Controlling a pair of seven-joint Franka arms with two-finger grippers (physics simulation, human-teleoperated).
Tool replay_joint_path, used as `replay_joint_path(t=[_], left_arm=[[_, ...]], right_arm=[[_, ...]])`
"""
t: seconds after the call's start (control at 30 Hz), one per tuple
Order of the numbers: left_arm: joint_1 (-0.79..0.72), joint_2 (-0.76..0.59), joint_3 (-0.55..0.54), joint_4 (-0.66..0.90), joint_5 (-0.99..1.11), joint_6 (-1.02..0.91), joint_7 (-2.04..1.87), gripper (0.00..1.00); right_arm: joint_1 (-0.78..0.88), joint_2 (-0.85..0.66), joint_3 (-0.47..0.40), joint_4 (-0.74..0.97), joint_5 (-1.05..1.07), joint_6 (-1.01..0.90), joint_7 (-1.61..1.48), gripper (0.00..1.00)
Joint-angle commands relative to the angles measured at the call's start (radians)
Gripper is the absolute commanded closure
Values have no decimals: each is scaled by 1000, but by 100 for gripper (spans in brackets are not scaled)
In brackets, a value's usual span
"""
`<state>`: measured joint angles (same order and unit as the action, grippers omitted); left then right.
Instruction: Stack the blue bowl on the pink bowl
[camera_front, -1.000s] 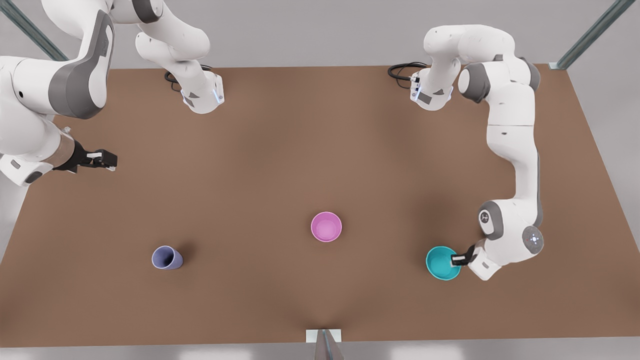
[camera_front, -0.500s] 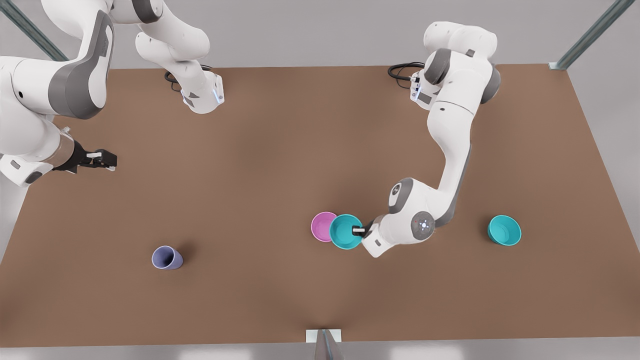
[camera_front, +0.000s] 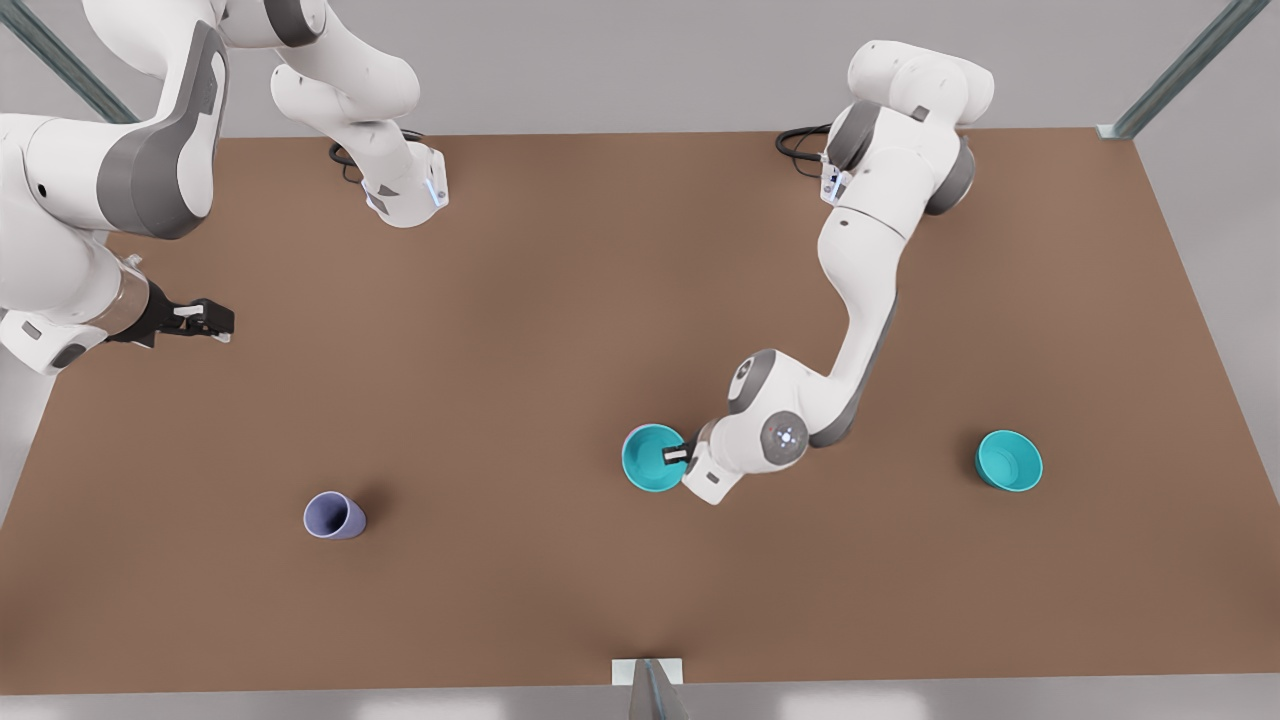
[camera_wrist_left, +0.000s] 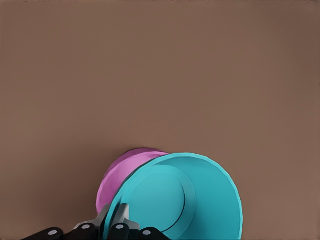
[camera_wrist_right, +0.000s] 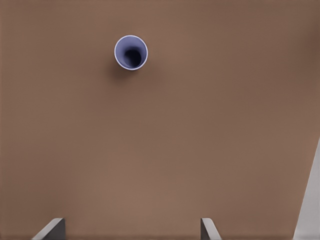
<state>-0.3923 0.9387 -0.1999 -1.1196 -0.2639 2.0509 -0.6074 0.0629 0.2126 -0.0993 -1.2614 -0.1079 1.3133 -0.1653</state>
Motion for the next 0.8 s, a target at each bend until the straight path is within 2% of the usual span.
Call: replay_joint_path(t=[0.0,0.37,0.4,0.77], left_arm=[[-2,-3,0,-11,14,64,-213,79],[-25,-38,0,-57,35,45,-233,79],[-29,-64,0,-98,35,46,-233,79],[-34,-60,8,-114,41,52,-219,79]], right_arm=[[0,-1,0,0,0,0,-3,0],[0,1,0,0,0,0,-5,0],[0,1,0,0,0,0,-5,0],[0,1,0,0,0,0,-5,0]])
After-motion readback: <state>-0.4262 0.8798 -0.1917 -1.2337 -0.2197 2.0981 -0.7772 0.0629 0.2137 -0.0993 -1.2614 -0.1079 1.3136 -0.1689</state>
